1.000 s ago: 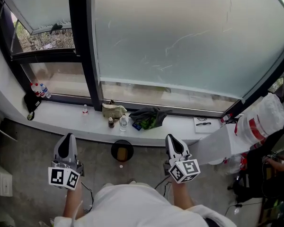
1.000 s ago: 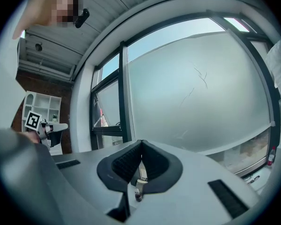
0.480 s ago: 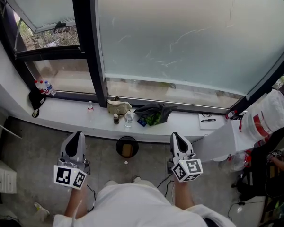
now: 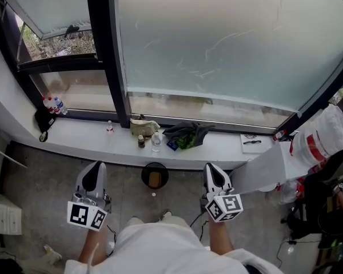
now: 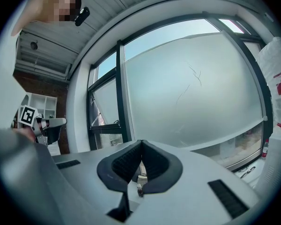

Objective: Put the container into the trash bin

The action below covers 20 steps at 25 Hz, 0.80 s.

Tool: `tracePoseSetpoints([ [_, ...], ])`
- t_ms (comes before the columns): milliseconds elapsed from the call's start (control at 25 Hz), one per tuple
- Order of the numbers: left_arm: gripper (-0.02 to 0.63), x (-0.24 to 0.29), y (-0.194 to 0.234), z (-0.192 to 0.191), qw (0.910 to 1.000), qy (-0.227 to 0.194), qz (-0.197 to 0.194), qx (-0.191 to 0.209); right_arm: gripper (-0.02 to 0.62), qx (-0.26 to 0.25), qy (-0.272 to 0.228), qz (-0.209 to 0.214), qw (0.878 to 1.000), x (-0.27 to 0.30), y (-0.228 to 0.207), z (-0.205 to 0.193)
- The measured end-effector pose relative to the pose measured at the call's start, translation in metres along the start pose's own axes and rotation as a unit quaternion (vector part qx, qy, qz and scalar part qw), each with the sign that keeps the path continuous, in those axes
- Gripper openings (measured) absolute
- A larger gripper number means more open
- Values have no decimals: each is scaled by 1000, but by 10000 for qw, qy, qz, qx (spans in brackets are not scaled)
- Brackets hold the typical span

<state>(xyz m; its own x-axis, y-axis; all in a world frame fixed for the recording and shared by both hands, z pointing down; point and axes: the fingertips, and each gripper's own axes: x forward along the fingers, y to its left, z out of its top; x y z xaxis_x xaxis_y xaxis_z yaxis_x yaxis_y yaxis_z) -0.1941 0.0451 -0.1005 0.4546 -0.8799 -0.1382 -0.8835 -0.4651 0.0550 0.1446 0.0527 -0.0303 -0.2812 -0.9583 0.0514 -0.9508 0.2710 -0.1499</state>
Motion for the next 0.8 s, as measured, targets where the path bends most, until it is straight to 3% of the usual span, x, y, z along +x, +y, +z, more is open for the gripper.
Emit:
tracePoseSetpoints([
  [160, 17, 4, -5, -4, 10000, 31, -79, -31, 2, -368, 107, 74, 9992, 1, 6, -2],
  [800, 17, 10, -3, -10, 9998, 7, -152, -150, 2, -503, 57, 274, 9983, 21, 19, 7],
])
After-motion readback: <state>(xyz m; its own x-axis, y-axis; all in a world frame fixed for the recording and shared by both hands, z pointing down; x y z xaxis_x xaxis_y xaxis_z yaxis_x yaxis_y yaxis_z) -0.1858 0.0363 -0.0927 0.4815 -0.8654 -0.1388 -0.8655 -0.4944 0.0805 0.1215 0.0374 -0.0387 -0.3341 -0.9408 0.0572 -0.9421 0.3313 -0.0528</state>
